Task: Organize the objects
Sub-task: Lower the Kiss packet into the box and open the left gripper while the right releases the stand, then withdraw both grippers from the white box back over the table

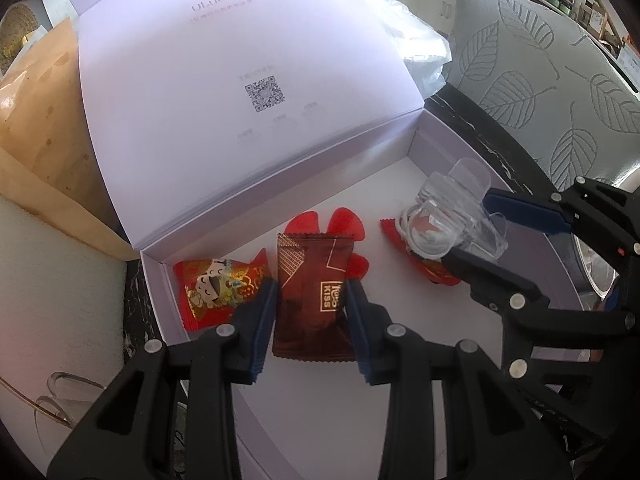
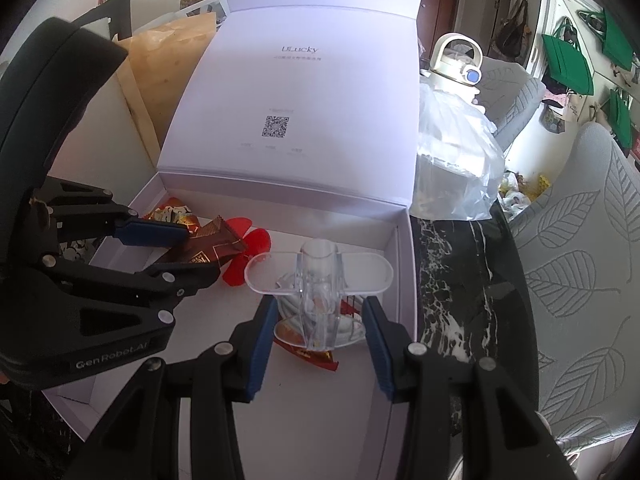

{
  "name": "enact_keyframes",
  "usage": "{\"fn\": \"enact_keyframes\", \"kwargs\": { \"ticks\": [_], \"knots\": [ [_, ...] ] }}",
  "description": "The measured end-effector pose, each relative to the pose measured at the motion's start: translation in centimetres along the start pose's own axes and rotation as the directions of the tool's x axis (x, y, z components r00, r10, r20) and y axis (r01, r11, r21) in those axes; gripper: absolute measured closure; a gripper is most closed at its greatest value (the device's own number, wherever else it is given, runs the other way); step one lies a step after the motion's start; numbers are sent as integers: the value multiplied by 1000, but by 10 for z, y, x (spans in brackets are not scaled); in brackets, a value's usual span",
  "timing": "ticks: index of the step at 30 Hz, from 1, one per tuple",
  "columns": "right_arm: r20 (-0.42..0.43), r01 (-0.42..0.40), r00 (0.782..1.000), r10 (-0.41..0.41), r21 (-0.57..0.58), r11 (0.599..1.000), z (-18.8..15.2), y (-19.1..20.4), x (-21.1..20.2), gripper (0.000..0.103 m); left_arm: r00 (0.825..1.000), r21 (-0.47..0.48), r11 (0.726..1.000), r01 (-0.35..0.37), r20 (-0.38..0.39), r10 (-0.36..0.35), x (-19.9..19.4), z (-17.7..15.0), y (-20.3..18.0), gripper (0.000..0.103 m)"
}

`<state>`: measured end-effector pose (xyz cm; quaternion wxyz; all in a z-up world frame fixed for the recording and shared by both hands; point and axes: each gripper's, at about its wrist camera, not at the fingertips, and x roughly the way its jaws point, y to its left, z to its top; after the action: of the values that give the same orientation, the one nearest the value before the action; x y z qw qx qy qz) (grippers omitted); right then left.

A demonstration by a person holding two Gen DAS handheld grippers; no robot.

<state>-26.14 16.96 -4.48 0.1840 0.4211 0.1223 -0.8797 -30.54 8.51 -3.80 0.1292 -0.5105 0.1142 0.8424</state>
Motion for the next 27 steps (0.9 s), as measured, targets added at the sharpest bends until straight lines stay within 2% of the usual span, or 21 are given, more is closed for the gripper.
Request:
{"fn": "enact_keyframes", "kwargs": {
  "ticks": [10,19,27],
  "knots": [
    [32,26,999,-26,2,1000,-1,-1,-25,59,999,-5,1000,-29,22,29,-20,1,-8,69],
    [61,53,997,-53,-4,999,-6,6,-57,58,999,-31,999,-12,45,13,-45,-6,-9,69],
    [102,70,992,-69,-8,997,-9,14,-91,58,996,-36,999,1,94,3,-94,-29,4,69]
  ]
}}
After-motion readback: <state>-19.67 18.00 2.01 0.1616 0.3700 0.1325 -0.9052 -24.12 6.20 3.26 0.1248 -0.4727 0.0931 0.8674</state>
